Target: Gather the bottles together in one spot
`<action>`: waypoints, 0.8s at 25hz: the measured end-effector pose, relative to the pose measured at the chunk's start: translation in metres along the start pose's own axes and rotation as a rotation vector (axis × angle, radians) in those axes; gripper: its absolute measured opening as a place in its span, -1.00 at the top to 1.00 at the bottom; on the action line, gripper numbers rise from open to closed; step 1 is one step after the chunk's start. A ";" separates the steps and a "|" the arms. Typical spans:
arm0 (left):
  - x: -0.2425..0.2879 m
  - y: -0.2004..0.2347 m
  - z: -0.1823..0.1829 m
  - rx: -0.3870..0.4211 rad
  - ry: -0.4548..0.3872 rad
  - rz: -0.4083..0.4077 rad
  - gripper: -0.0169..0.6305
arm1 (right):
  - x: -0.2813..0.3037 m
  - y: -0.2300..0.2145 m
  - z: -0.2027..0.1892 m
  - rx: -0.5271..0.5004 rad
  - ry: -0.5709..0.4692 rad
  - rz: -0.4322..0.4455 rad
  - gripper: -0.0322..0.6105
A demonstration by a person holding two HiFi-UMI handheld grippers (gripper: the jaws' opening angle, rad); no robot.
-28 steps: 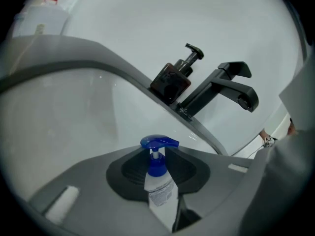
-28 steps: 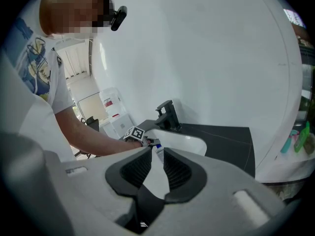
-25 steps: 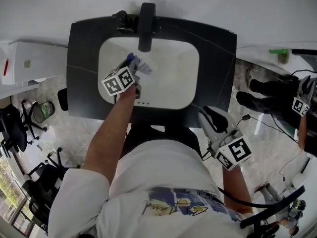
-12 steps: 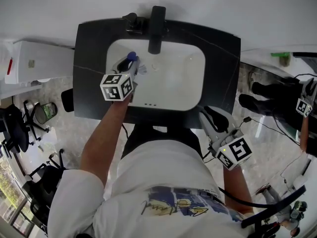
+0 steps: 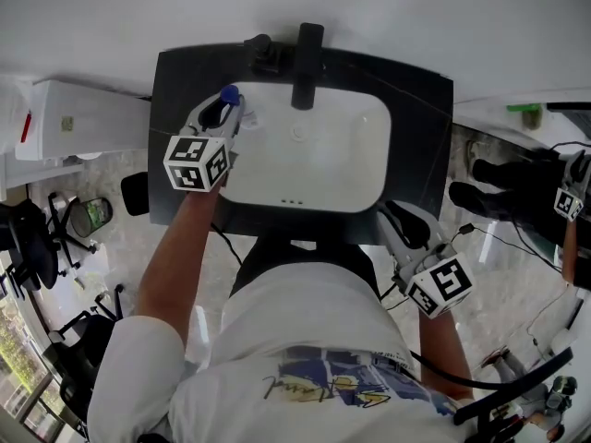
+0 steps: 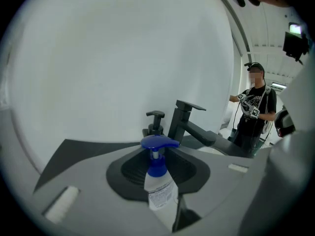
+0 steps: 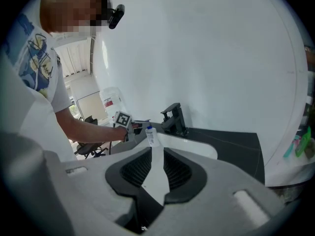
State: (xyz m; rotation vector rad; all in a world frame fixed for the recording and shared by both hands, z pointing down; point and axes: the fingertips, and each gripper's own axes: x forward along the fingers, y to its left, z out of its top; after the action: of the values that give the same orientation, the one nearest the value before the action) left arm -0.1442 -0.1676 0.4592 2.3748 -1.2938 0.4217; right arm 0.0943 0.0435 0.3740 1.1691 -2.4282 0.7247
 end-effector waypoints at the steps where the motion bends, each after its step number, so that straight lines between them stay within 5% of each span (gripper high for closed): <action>1: -0.002 0.005 0.006 0.012 -0.007 0.005 0.65 | 0.001 0.001 0.001 -0.001 -0.001 -0.001 0.66; 20: 0.026 0.067 0.087 0.210 -0.132 0.030 0.65 | 0.017 0.019 0.007 0.009 -0.008 -0.057 0.66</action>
State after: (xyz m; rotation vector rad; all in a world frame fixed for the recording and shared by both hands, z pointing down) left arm -0.1814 -0.2610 0.4081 2.5984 -1.4065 0.4355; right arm 0.0686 0.0388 0.3717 1.2408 -2.3901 0.7162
